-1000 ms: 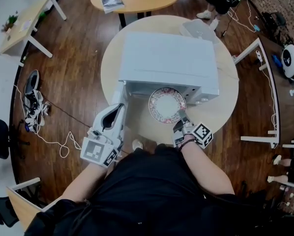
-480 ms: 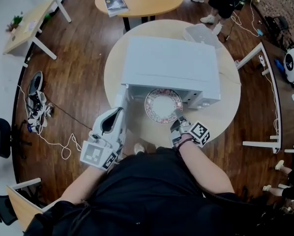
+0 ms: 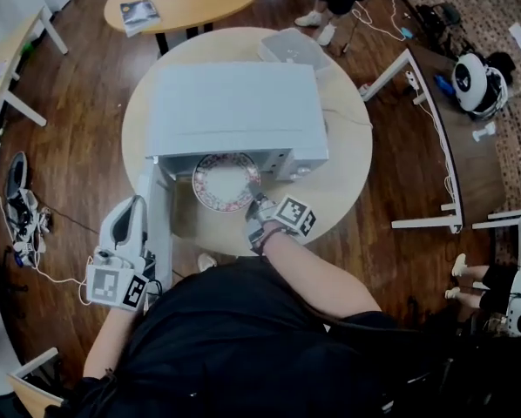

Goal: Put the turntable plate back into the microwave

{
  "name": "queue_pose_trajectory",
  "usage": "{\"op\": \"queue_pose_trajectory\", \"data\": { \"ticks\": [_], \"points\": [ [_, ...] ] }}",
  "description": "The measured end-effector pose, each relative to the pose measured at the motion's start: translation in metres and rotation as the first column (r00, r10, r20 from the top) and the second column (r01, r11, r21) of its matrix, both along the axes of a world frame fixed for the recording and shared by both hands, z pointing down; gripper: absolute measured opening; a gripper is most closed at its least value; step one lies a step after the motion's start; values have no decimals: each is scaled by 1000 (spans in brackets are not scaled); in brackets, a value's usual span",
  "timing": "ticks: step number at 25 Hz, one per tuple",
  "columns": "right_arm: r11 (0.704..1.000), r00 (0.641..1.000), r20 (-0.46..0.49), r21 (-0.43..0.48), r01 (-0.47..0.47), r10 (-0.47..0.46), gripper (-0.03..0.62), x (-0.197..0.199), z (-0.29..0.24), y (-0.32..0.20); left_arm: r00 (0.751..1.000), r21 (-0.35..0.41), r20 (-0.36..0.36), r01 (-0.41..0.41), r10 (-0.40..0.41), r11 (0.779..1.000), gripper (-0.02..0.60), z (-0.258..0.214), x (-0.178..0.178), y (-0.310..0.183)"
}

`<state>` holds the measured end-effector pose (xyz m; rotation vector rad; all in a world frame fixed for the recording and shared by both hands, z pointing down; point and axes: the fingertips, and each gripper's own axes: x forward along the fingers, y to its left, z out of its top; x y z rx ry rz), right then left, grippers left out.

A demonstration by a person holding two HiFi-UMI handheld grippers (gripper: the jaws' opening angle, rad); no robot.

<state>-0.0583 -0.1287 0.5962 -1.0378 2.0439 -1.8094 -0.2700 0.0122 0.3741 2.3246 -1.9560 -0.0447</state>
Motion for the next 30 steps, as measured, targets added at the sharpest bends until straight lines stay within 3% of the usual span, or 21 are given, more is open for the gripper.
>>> {"op": "queue_pose_trajectory", "data": {
  "ticks": [13, 30],
  "points": [
    [999, 1000, -13, -30, 22, -22, 20, -5, 13, -16, 998, -5, -41, 40, -40, 999, 4, 3, -2, -20],
    [998, 999, -9, -42, 38, -38, 20, -12, 18, -32, 998, -23, -21, 64, -65, 998, 3, 1, -1, -27]
  ]
}}
